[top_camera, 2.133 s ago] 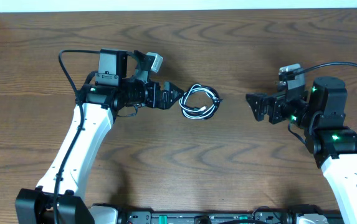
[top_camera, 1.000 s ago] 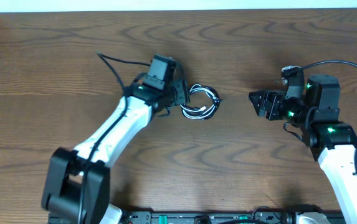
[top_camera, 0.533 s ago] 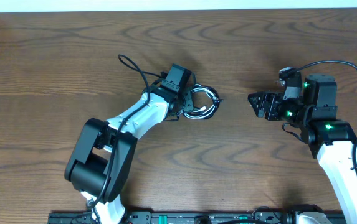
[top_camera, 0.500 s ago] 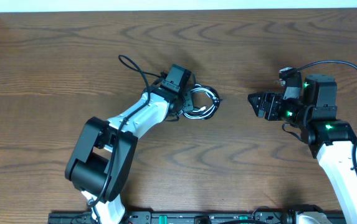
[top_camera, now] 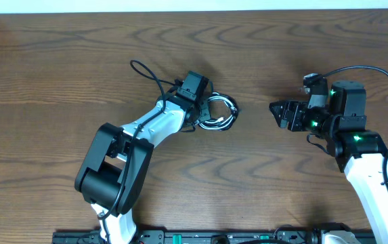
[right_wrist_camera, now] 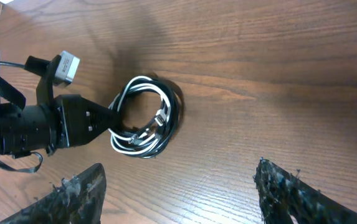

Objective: Untangle cables
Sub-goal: 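Grasp the black-and-white cable bundle with the left gripper, then grasp a cable loop with the right gripper near the left gripper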

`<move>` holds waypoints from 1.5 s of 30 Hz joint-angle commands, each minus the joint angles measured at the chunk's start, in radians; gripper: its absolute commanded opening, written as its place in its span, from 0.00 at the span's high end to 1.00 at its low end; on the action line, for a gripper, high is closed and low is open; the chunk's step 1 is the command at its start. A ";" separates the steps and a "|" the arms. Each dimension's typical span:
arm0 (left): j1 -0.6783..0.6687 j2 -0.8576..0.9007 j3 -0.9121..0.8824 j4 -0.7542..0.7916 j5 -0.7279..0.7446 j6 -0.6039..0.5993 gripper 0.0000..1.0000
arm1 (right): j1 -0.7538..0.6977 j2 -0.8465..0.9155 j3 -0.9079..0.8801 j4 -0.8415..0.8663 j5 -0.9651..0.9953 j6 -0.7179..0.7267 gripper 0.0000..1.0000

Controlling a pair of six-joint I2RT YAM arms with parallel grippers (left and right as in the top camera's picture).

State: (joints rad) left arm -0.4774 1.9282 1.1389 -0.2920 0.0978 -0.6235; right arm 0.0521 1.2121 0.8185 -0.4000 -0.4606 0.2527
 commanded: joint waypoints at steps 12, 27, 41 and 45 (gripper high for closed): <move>0.003 -0.201 0.014 0.023 0.262 0.047 0.92 | 0.020 0.004 0.018 0.029 -0.046 0.024 0.29; 0.116 -0.262 0.014 0.114 0.740 0.047 0.93 | 0.126 0.193 0.018 0.177 0.008 0.217 0.34; 0.130 -0.262 0.014 0.402 1.144 -0.036 0.93 | 0.191 0.414 0.018 0.261 0.221 0.449 0.38; 0.150 -0.262 0.014 0.528 1.263 -0.107 0.93 | 0.191 0.442 0.018 0.258 0.253 0.449 0.37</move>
State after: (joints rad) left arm -0.3477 1.6741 1.1404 0.1761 1.1847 -0.6590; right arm 0.2409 1.6382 0.8200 -0.1421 -0.2817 0.6598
